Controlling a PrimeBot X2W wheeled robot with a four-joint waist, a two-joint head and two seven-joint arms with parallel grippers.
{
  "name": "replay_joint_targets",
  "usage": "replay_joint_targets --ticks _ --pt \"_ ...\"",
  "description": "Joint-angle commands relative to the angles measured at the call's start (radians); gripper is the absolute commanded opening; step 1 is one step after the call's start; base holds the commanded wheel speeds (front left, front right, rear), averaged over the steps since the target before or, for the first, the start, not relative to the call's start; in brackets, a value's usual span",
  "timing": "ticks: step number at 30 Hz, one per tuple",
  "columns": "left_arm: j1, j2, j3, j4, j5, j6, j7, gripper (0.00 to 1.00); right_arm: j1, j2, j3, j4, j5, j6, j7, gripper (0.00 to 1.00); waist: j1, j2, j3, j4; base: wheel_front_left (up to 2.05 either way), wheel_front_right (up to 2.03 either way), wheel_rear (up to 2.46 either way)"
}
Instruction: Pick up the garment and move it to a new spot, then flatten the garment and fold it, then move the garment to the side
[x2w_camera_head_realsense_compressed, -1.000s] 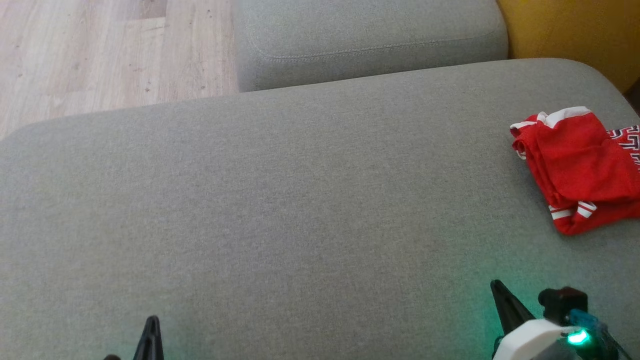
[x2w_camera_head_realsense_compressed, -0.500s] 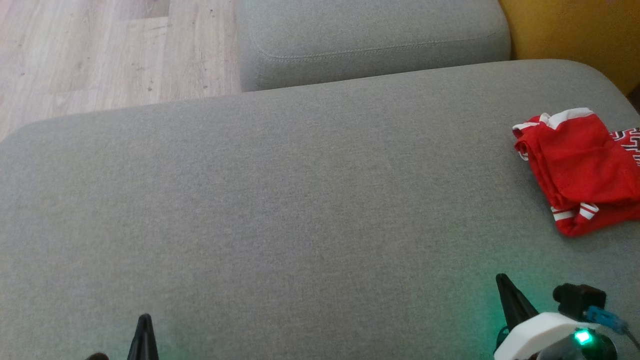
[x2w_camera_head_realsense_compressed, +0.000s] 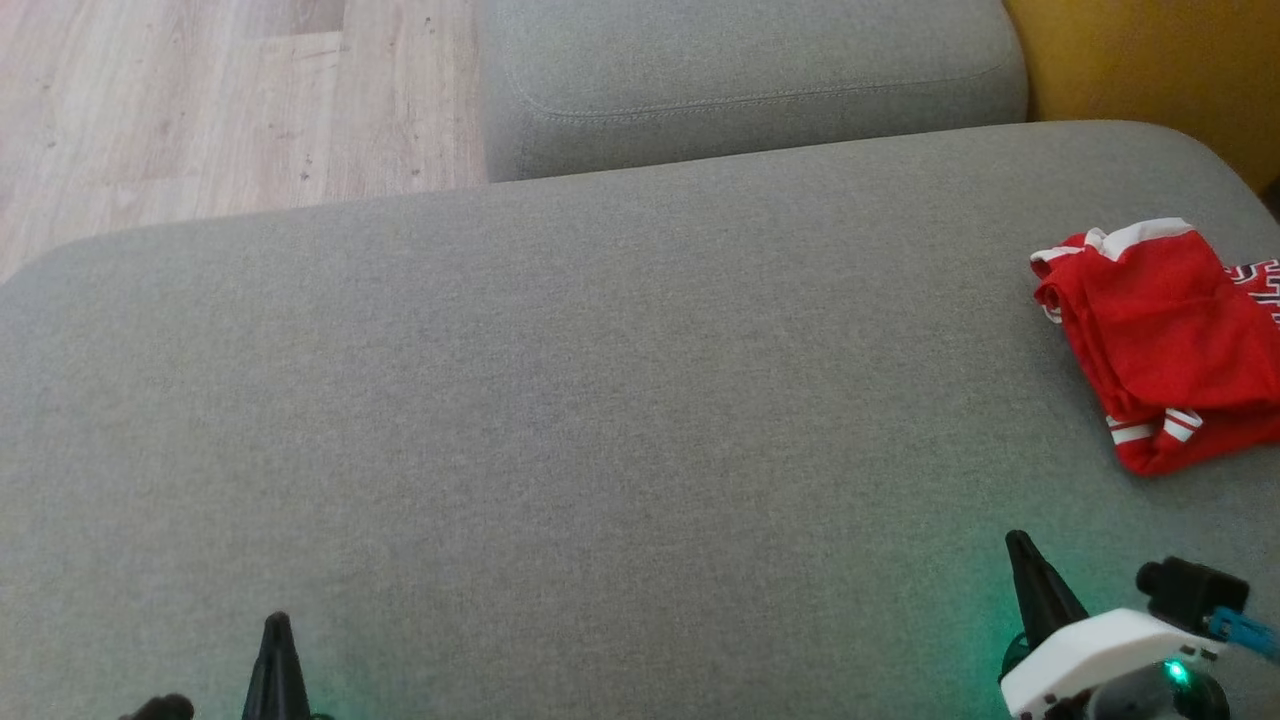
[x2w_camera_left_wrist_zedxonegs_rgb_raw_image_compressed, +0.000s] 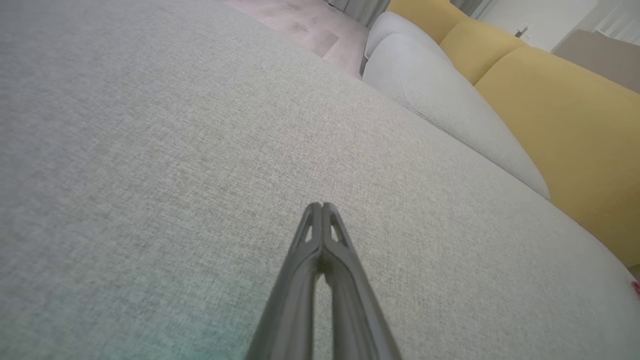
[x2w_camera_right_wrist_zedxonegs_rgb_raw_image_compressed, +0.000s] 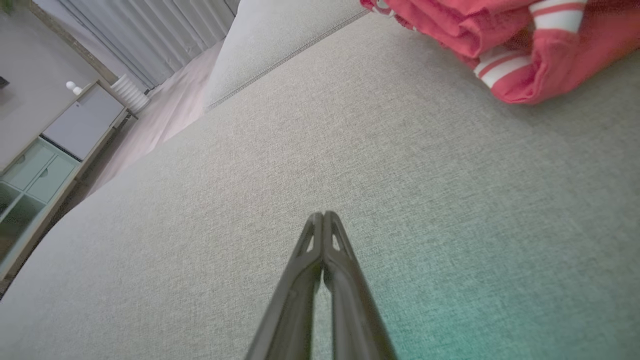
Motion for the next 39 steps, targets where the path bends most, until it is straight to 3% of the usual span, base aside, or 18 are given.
replay_joint_targets --ticks 1,39 --pt "-0.05 0.002 0.022 -0.035 -0.022 -0.005 0.004 0.0 -0.054 -0.002 -0.008 -0.037 0.028 0.002 0.001 0.0 0.0 0.0 0.0 0.0 0.0 0.0 0.0" --pt "-0.117 -0.02 0.08 -0.087 -0.399 -0.023 0.114 0.0 -0.105 0.024 -0.072 -0.059 0.454 0.004 0.027 0.0 0.0 0.0 0.002 0.017 0.0 0.0 0.0"
